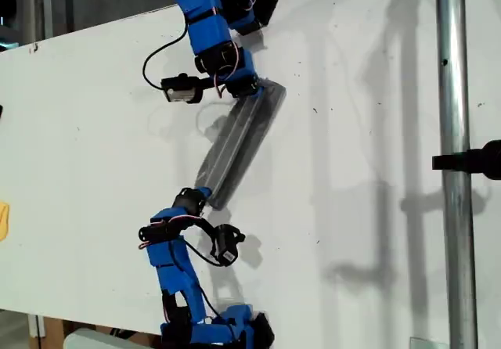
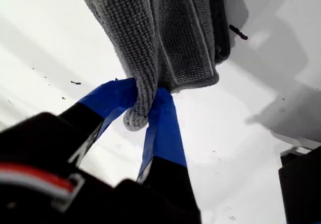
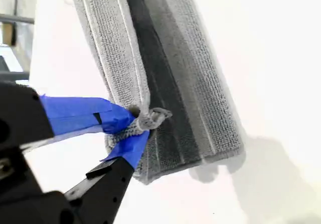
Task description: Grasp corners of a towel and fold twice.
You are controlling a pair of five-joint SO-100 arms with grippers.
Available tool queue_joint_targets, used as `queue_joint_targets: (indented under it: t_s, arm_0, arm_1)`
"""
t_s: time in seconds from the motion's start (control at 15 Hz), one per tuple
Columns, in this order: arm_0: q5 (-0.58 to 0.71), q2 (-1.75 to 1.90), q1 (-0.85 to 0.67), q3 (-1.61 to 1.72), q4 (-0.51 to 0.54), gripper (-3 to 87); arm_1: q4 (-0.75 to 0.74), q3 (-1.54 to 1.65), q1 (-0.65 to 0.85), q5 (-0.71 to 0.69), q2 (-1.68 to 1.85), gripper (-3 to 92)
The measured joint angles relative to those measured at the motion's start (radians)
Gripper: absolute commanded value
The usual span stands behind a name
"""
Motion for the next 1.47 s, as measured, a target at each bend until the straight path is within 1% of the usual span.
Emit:
queue_joint_targets:
  t_s: [0.2,0.33,0.4,0.47,0.53,0.6,0.73,0.8,0.93,1.13,1.2,1.33,1.4,1.47]
  arm_0:
    - [-0.043,-0.078,0.000,0.000,0.000,1.3]
    - [-0.081,-0.118,0.000,0.000,0.015,8.5]
    - [-0.100,-0.138,0.000,0.000,0.029,12.6]
    - [-0.120,-0.149,-0.009,0.002,0.046,16.2]
    - [-0.137,-0.156,-0.026,0.002,0.063,19.8]
    - [-0.147,-0.160,-0.041,0.002,0.083,22.4]
    - [-0.173,-0.160,-0.080,-0.017,0.144,23.7]
    - [-0.186,-0.156,-0.095,-0.023,0.183,23.1]
    - [-0.190,-0.133,-0.110,-0.025,0.229,22.3]
    - [-0.178,-0.005,-0.109,0.002,0.258,21.0]
    - [-0.178,0.043,-0.103,0.017,0.258,19.6]
    - [-0.152,0.135,-0.071,0.044,0.264,20.5]
    - [-0.141,0.190,-0.046,0.060,0.262,20.3]
    - [-0.144,0.268,-0.017,0.091,0.265,20.0]
  arm_1:
    - [-0.127,0.095,0.000,0.000,-0.011,-0.3]
    - [-0.235,0.164,0.000,0.000,-0.021,-0.3]
    - [-0.302,0.212,0.000,-0.003,-0.023,1.5]
    - [-0.379,0.256,0.000,-0.011,-0.023,11.4]
    - [-0.428,0.273,0.002,-0.015,-0.023,18.9]
    - [-0.451,0.281,0.003,-0.018,-0.023,22.8]
    - [-0.442,0.282,0.005,-0.020,0.006,25.8]
    - [-0.382,0.285,0.005,-0.014,0.061,26.4]
    - [-0.239,0.293,0.000,0.008,0.230,31.5]
    - [-0.026,0.313,-0.046,0.055,0.569,31.8]
    - [0.051,0.325,-0.066,0.095,0.675,33.9]
    - [0.161,0.334,-0.126,0.201,0.819,37.7]
    - [0.187,0.334,-0.167,0.255,0.851,39.3]
    - [0.202,0.334,-0.235,0.342,0.844,40.5]
